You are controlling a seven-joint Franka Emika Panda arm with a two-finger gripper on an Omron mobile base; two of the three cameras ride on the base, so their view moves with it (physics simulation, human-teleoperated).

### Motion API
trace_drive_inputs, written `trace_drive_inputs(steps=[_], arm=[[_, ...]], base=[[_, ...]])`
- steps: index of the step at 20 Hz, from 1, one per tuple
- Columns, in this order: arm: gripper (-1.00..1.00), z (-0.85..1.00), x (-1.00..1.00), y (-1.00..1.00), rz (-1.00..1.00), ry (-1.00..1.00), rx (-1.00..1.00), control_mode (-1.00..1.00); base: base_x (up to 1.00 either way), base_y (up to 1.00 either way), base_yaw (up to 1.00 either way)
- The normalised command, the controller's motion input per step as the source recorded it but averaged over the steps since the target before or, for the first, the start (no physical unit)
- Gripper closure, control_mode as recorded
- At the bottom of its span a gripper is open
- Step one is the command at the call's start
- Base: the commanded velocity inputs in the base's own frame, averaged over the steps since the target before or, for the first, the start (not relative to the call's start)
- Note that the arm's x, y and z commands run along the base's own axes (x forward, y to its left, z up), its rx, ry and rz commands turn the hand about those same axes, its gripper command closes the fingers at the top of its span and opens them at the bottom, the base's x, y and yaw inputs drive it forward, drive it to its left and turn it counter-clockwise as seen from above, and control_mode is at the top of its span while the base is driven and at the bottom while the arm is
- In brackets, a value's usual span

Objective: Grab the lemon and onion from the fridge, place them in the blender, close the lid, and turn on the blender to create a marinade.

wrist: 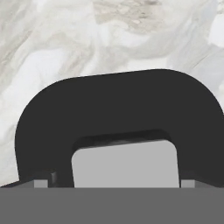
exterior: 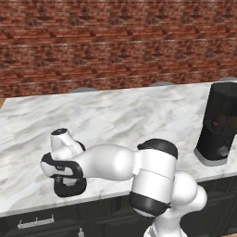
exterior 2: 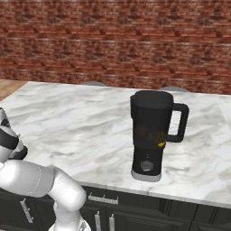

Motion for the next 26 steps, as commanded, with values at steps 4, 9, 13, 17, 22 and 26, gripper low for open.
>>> trace_drive_inputs(steps=[4,9,13,17,22,26], arm=[[1.00,-0.79,0.00,0.00,0.00,-0.01,0.00,-1.00],[1.00,-0.67,-0.28,-0.09,0.00,-0.18,0.05,-1.00],[1.00,-0.60,-0.42,-0.64,0.00,-0.37,0.29,-1.00],[1.00,-0.39,-0.28,-0.77,0.00,-0.36,0.32,-1.00],[1.00,-0.10,-0.15,-0.66,0.00,-0.33,0.30,-1.00],[1.00,0.82,-0.04,-0.32,0.00,-0.21,0.12,-1.00]], base=[[0.00,0.00,0.00],[0.00,0.00,0.00],[0.00,0.00,0.00],[0.00,0.00,0.00],[0.00,0.00,0.00],[0.00,0.00,0.00]])
